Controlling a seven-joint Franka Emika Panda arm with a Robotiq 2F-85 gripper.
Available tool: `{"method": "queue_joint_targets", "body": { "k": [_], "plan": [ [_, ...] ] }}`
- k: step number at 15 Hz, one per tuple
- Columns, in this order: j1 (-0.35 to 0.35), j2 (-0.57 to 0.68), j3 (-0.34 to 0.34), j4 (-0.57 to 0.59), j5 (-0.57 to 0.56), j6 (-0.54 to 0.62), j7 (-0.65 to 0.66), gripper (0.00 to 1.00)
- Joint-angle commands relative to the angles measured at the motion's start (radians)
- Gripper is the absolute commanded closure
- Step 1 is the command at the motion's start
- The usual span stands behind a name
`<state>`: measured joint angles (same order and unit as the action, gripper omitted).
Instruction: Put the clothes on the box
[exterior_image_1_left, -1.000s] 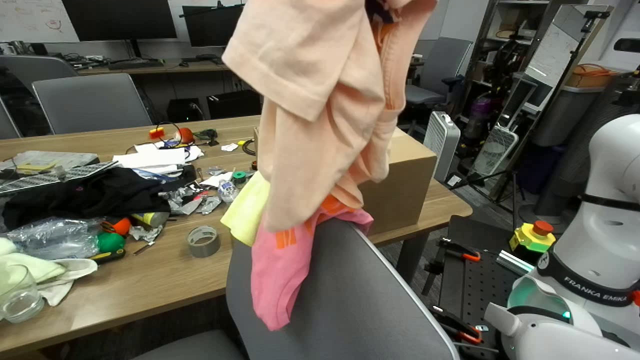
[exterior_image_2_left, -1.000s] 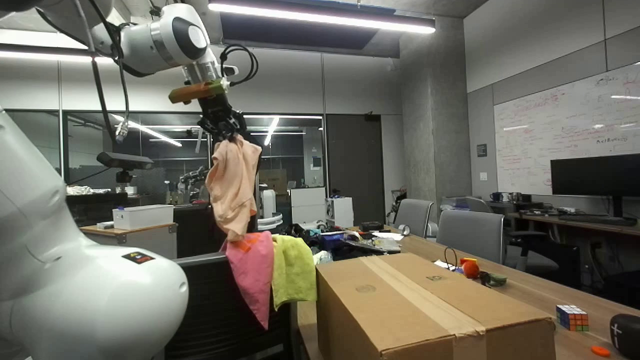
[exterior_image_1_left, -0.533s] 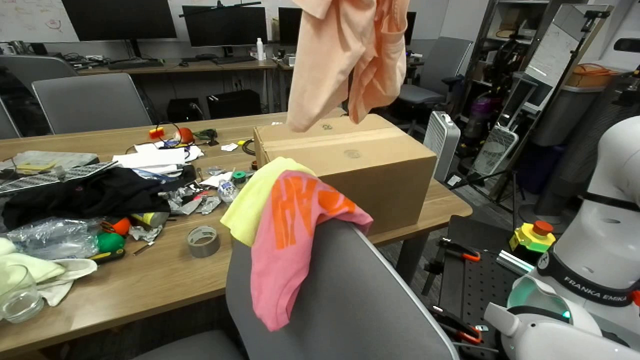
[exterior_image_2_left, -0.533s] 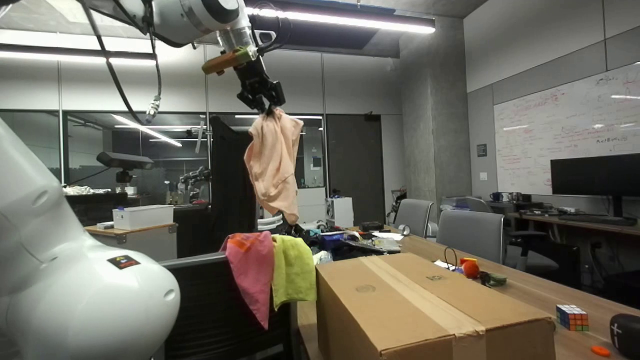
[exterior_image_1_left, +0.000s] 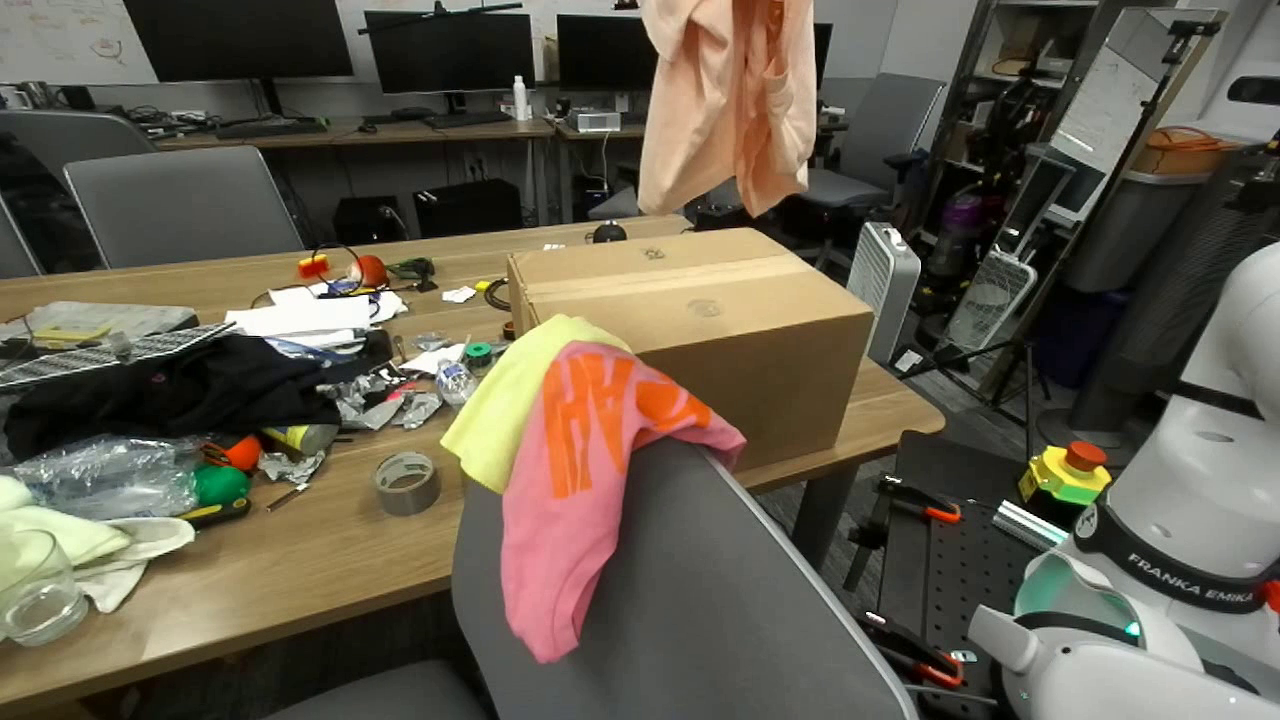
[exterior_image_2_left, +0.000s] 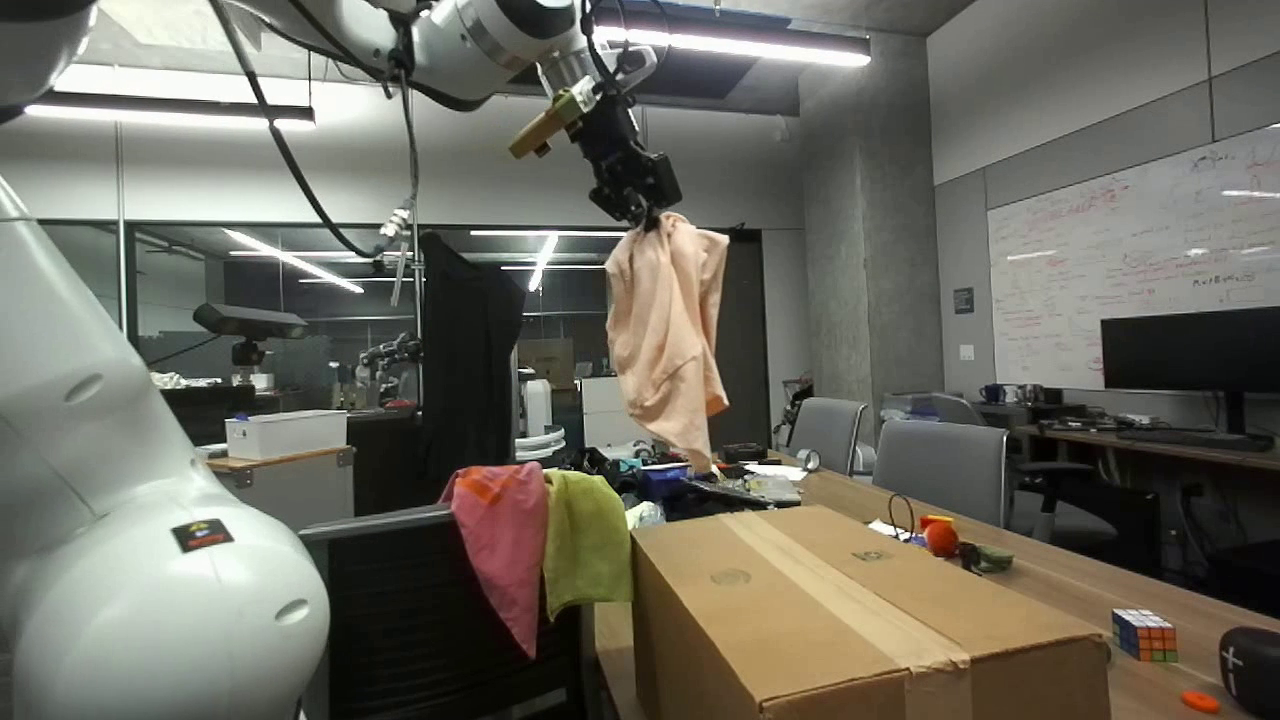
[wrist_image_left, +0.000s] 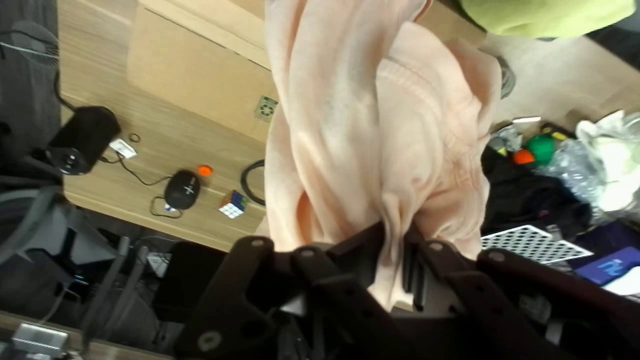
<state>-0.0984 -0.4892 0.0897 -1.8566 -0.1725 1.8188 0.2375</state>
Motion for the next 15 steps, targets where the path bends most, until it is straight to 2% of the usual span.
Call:
{"method": "queue_joint_targets", "body": {
  "k": [1,5,11,12,13,15],
  "plan": [
    [-0.064,0.112,0.0,0.076,-0.094,0.05,0.144,0.98],
    [-0.111,0.204,0.008,0.108,-0.228,0.05,0.335,0.98],
    [-0.113,0.319,-0.028,0.185,-0.355,0.003,0.623,0.98],
    [-0.107,0.329,-0.034,0.191,-0.373,-0.002,0.654,0.68],
    [-0.101,0.337,-0.04,0.195,-0.386,-0.007,0.673,0.68],
    [-0.09,0.347,-0.05,0.197,-0.402,-0.009,0.694,0.54]
  ]
}}
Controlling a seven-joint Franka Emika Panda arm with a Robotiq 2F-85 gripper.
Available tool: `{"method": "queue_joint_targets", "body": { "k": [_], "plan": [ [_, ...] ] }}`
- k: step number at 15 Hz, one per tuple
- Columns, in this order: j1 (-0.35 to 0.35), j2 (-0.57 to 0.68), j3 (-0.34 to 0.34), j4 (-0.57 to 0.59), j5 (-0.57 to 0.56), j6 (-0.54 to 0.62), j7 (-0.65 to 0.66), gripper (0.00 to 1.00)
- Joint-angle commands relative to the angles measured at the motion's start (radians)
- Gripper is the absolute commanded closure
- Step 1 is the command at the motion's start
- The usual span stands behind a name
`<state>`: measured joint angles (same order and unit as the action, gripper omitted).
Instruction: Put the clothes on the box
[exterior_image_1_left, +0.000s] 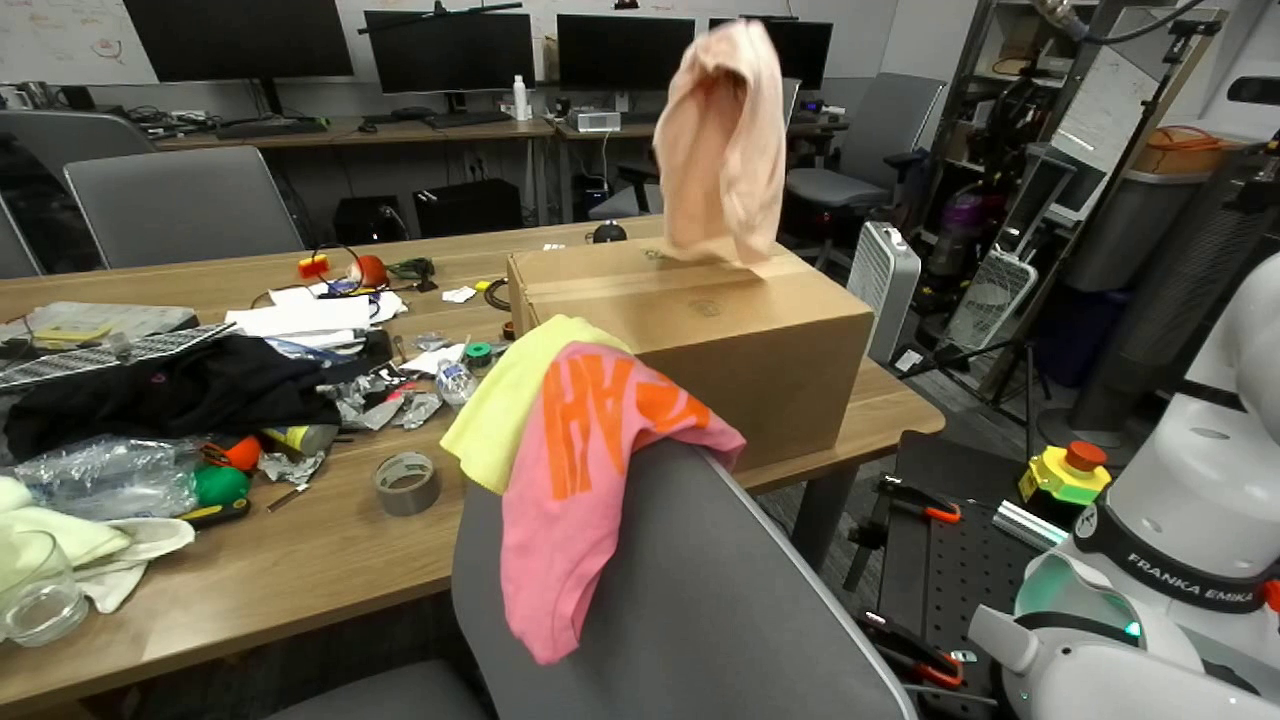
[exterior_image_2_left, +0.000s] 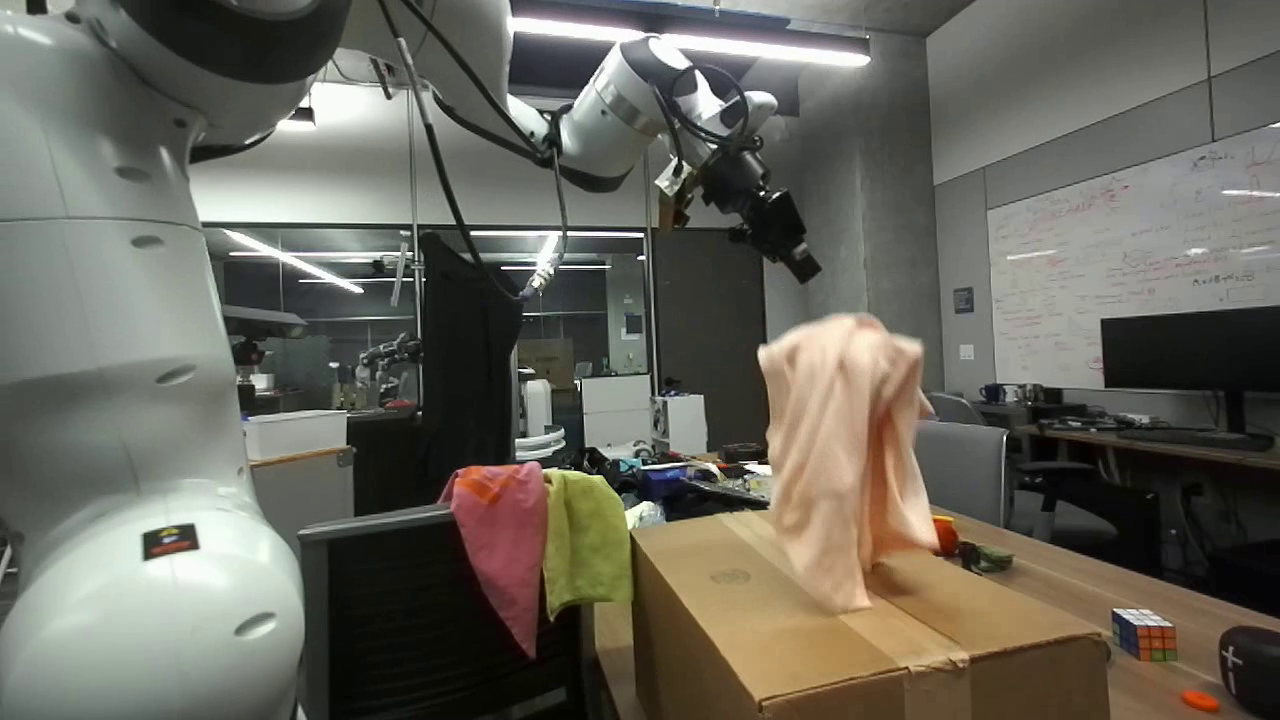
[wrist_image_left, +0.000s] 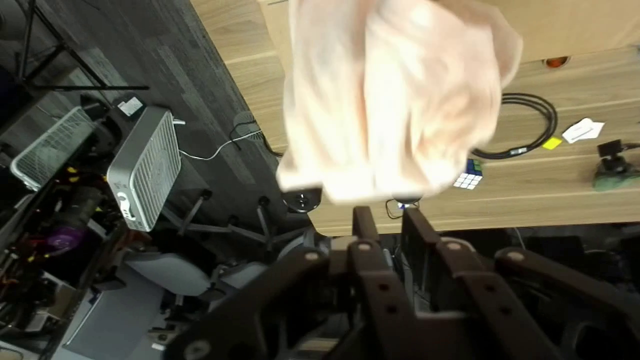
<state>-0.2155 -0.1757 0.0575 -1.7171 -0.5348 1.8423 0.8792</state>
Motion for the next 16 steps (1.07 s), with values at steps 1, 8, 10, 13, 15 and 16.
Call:
{"method": "queue_joint_targets", "body": {
  "k": [1,8,10,13,15,16],
  "plan": [
    [0.031,0.036,-0.02,0.058,-0.049,-0.037,0.058,0.45],
    [0.115,-0.044,-0.015,-0.095,0.051,0.011,-0.107,0.0],
    [0.154,-0.079,-0.001,-0.162,0.108,0.008,-0.156,0.0],
    [0.207,-0.137,0.015,-0.259,0.22,0.011,-0.236,0.0],
    [0.236,-0.18,0.023,-0.317,0.299,0.009,-0.304,0.0],
    [0.249,-0.201,0.027,-0.346,0.334,0.01,-0.34,0.0]
  ]
}}
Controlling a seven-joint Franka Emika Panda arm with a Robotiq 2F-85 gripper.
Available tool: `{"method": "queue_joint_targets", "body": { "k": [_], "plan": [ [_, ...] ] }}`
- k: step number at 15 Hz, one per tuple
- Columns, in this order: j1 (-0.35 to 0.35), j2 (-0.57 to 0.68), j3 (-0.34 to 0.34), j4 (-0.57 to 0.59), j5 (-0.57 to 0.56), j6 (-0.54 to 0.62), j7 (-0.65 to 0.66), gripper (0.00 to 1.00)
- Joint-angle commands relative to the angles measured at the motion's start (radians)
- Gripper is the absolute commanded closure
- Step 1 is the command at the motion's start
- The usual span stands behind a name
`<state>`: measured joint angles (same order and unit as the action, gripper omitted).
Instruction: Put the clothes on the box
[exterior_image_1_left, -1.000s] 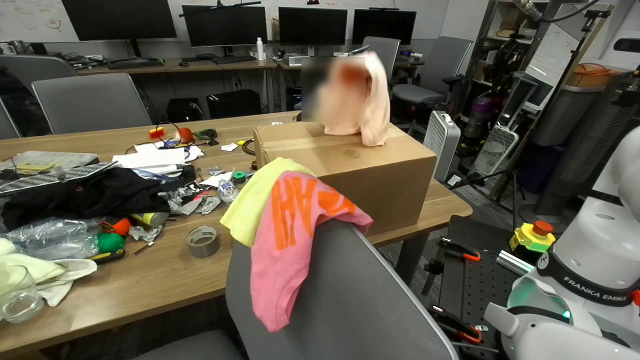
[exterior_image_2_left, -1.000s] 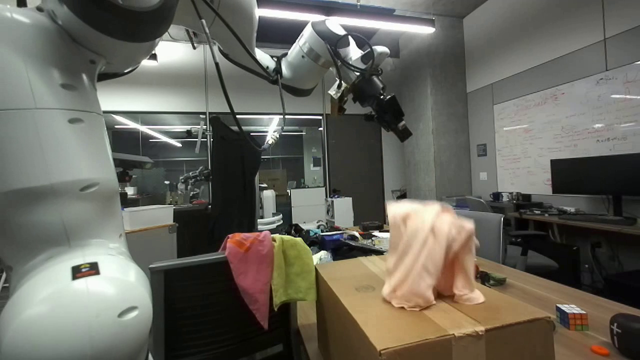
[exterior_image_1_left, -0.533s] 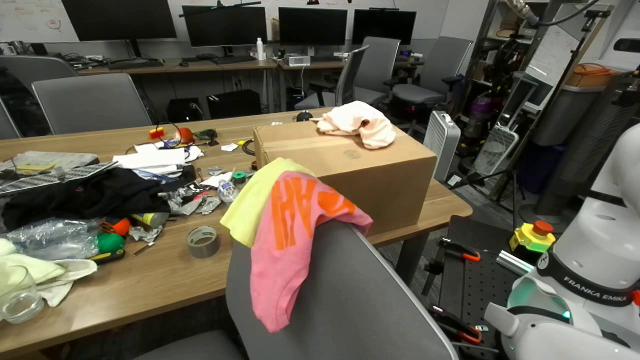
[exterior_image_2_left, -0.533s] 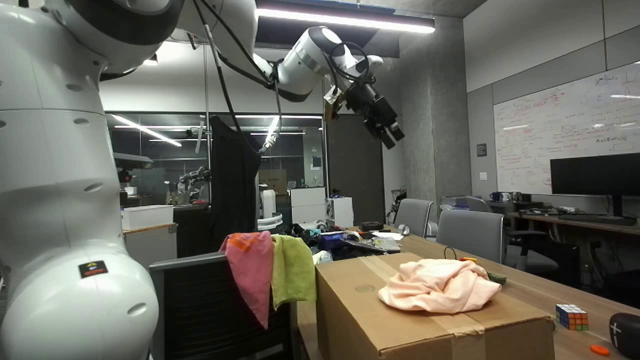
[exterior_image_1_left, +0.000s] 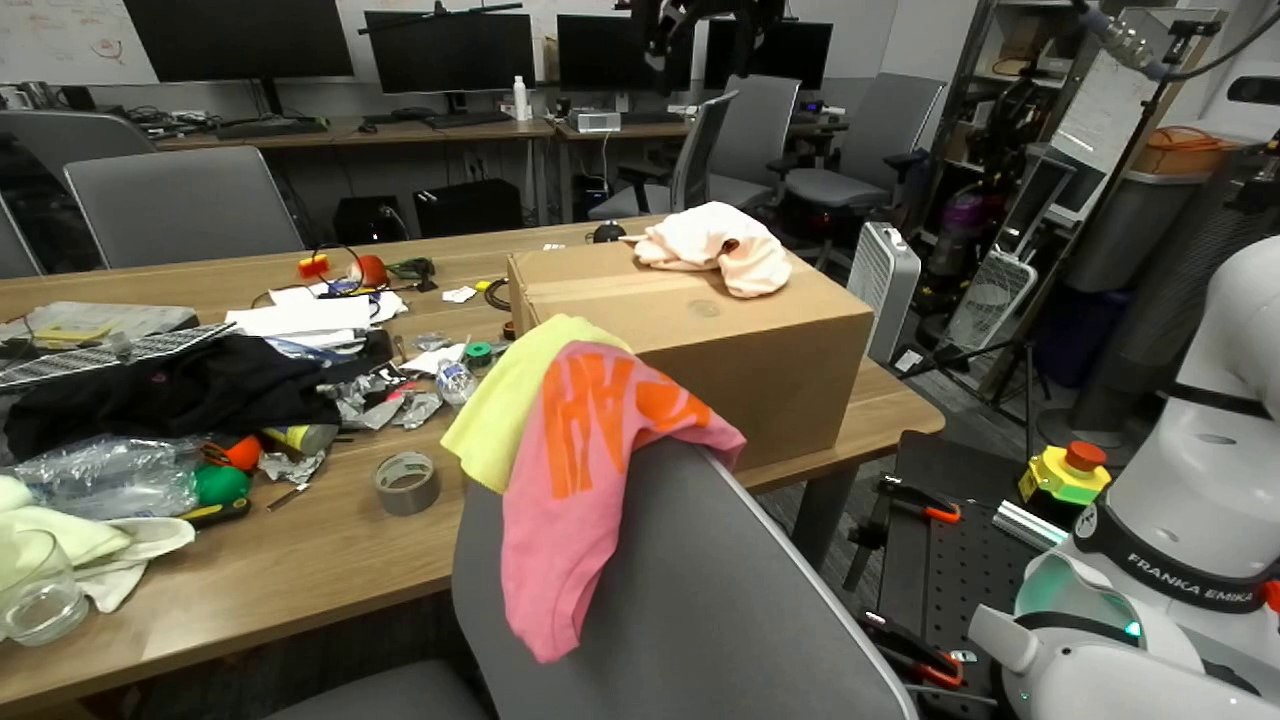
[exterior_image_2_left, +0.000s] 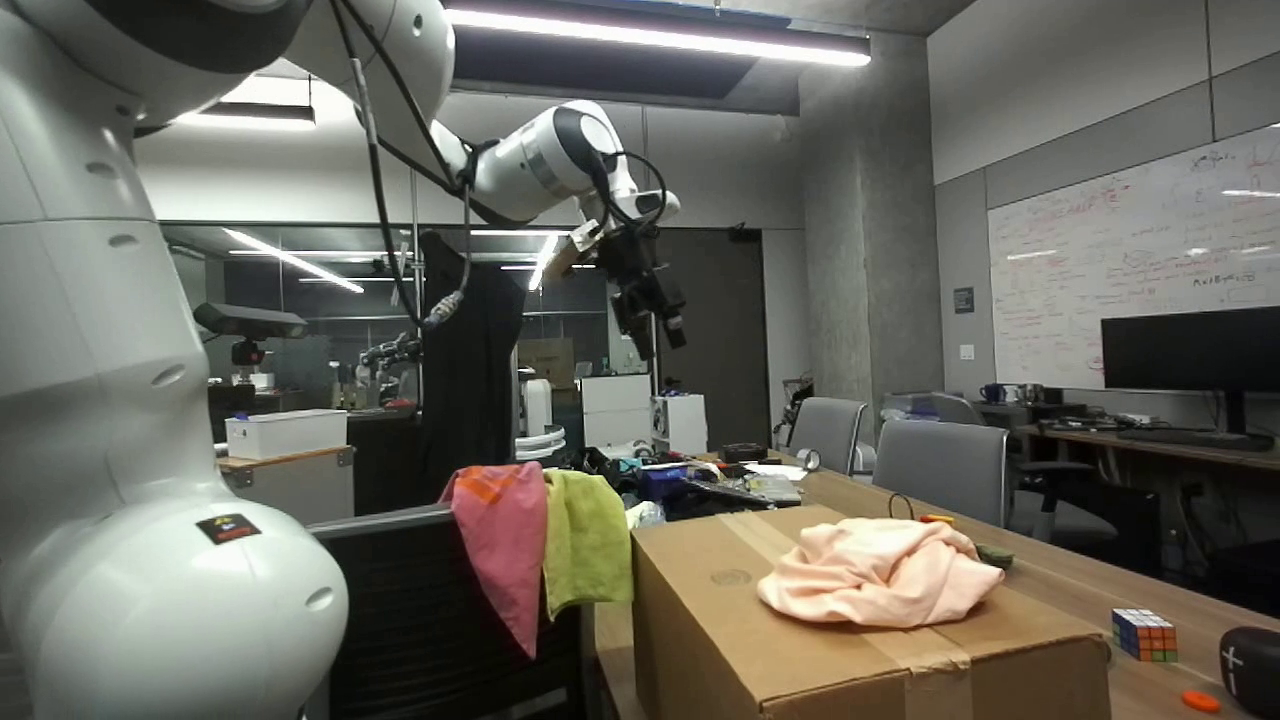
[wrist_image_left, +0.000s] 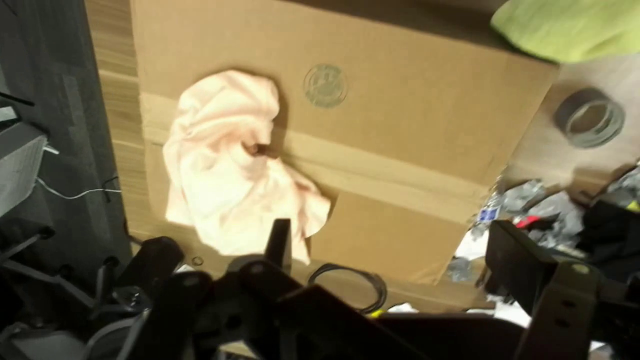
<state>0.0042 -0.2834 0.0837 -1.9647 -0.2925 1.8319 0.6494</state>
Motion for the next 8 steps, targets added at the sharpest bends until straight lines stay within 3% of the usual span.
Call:
{"method": "queue_joint_targets", "body": {
  "k": [1,8],
  "plan": [
    [0.043,-0.113,0.008,-0.13,0.124,0.027,-0.144,0.0],
    [0.132,-0.129,0.067,-0.246,0.282,0.031,-0.391,0.0]
  ]
}}
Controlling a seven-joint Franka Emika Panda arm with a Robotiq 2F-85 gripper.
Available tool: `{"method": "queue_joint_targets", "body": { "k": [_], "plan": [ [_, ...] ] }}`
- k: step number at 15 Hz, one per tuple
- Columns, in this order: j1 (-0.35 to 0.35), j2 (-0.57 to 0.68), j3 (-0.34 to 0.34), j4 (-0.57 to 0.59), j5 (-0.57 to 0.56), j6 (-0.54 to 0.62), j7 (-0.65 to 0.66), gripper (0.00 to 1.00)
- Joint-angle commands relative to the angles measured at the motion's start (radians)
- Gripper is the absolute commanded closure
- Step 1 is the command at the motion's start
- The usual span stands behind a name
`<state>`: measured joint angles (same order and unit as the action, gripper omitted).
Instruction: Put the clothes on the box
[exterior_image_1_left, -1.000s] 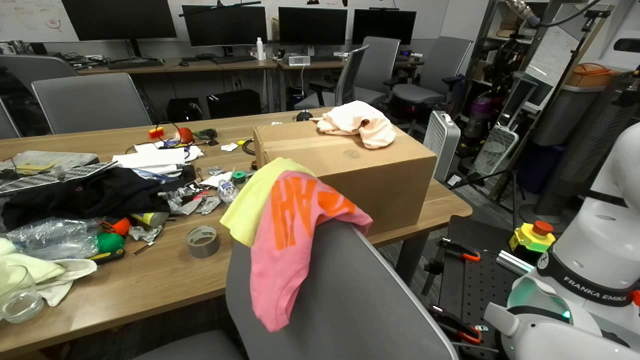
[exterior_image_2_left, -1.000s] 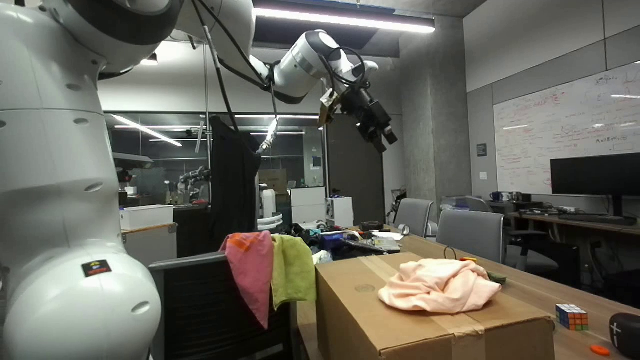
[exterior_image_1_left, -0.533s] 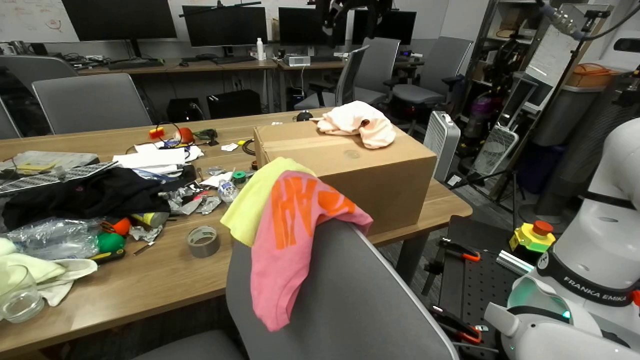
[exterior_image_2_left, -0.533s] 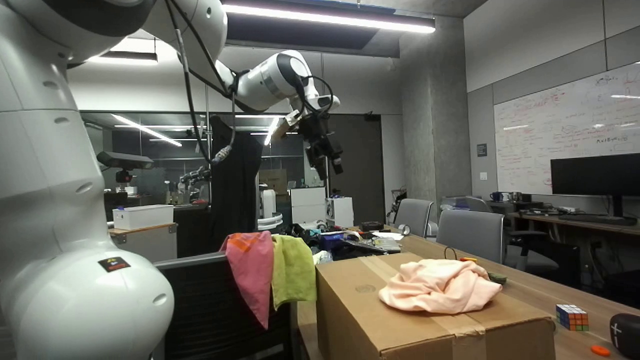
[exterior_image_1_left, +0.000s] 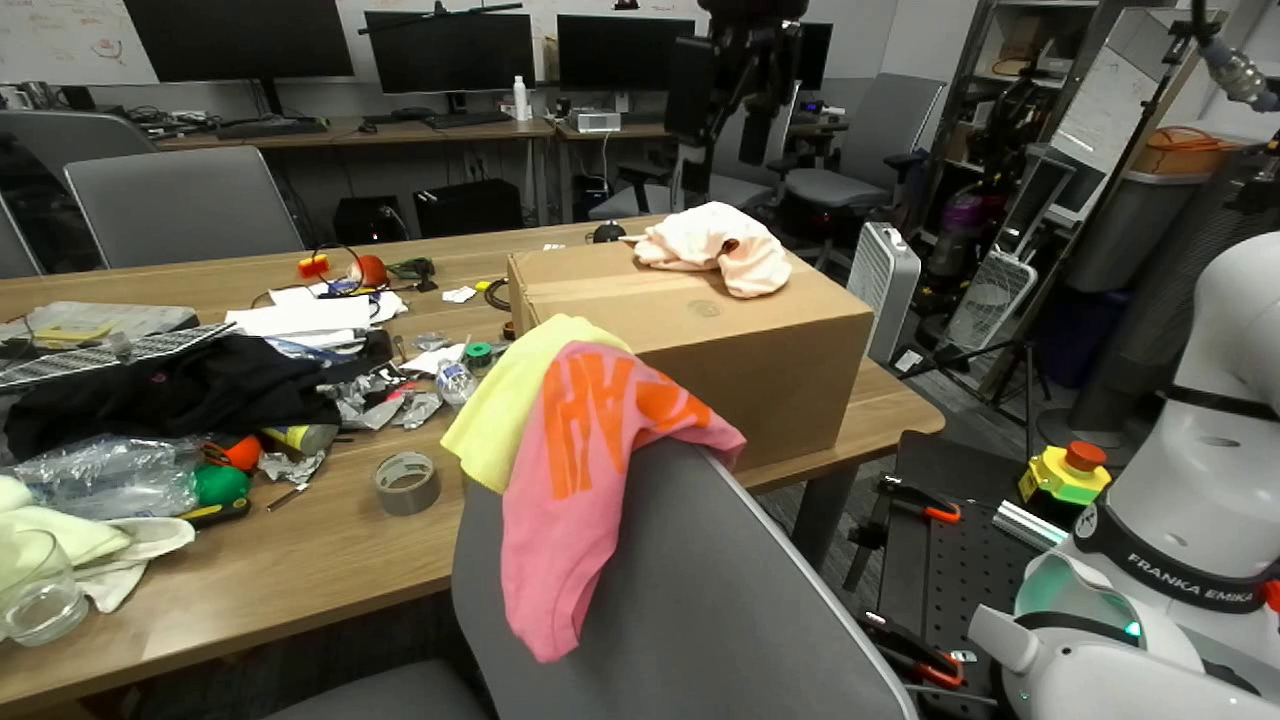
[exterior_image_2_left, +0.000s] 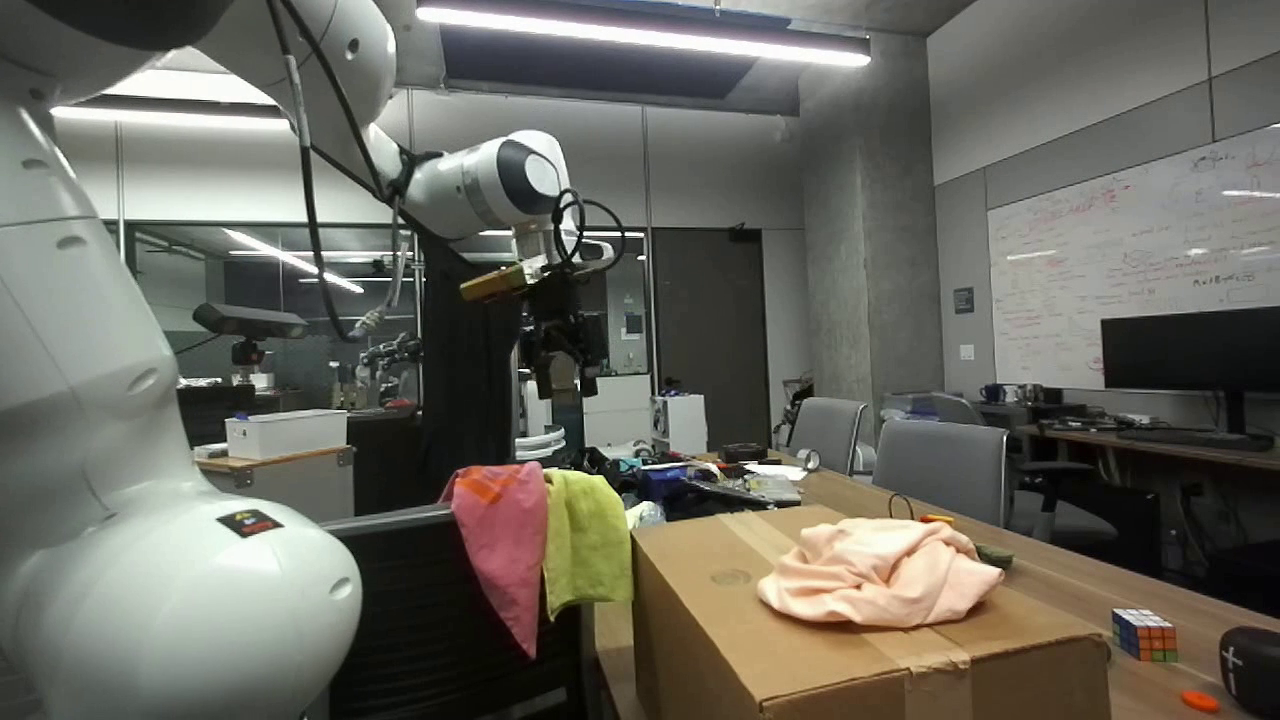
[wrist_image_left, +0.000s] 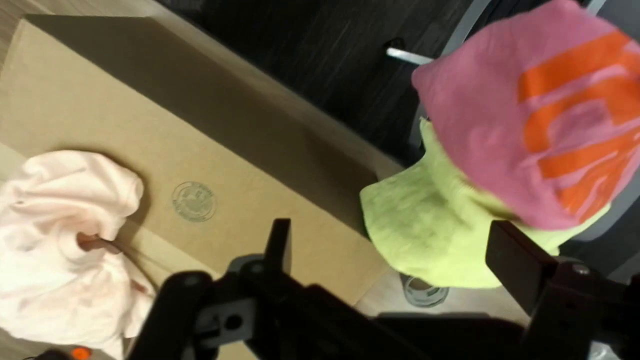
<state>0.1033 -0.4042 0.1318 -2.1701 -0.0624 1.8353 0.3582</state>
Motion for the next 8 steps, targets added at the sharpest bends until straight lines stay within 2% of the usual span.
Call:
{"method": "queue_joint_targets", "body": {
  "k": [1,8],
  "plan": [
    [0.048,0.01,0.032,-0.043,0.062,0.028,-0.129,0.0],
    [0.13,0.141,0.094,-0.001,0.062,0.044,-0.345,0.0]
  ]
}}
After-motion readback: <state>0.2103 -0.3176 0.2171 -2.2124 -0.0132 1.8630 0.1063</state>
